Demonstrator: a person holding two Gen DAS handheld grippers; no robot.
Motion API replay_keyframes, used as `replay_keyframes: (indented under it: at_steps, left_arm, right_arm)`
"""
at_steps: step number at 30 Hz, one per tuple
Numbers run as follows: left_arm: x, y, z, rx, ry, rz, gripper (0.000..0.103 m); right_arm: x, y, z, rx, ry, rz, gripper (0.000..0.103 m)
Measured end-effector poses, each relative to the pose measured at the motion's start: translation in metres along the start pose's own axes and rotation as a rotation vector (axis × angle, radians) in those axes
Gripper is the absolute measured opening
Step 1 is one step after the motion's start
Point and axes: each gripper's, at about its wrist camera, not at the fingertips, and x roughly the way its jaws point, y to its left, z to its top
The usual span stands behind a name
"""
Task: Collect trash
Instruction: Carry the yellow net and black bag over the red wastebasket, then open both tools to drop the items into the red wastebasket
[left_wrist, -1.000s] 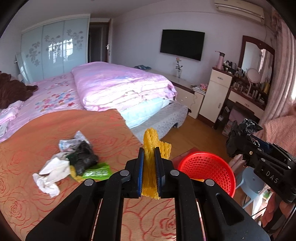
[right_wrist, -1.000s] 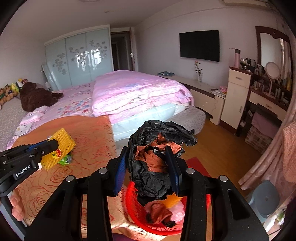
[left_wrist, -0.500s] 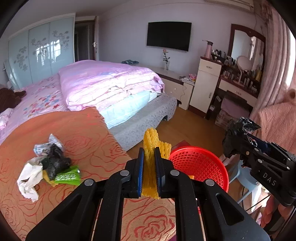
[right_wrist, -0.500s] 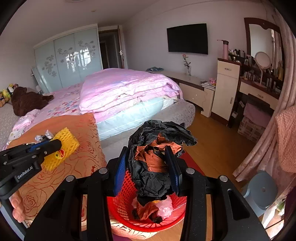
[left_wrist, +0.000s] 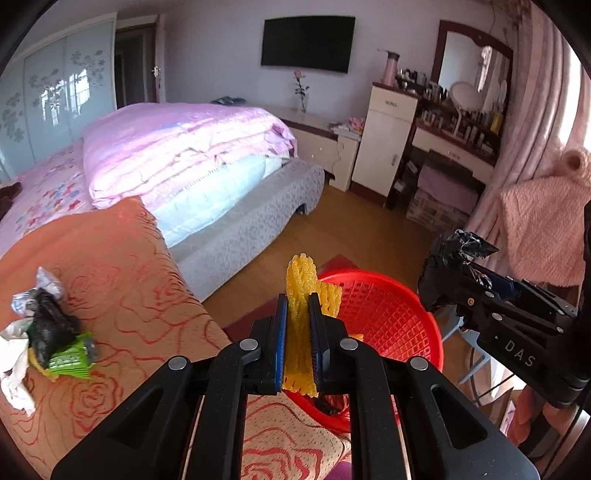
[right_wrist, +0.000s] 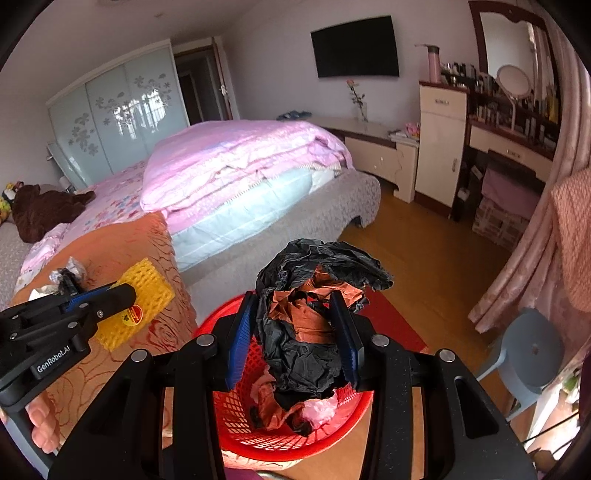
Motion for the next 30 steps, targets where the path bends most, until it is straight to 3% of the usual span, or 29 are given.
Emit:
replay_keyframes:
  at_steps: [13,18,23,30]
  left_arm:
    - [0.041,-0.013,-0.006,0.017,0.085,-0.012,0.011]
    - [0.043,-0.007,-0.007,-0.007,0.093,-0.024,0.022]
    - [0.039,-0.003,-0.006,-0.035,0.085,-0.028,0.050]
    - [0.031,0.007,-0.008,-0.057,0.070,-0.015,0.053]
  right_arm:
    - [0.028,-0.009,-0.011,0.015,0.074,-0.002,0.042]
    - [0.034,-0.010,-0.015,0.019,0.098,0.008,0.044]
    - [0.037,-0.010,-0.016,0.017,0.116,0.016,0.052]
    - [0.036,-0.009,-0.016,0.025,0.110,0.010,0.066]
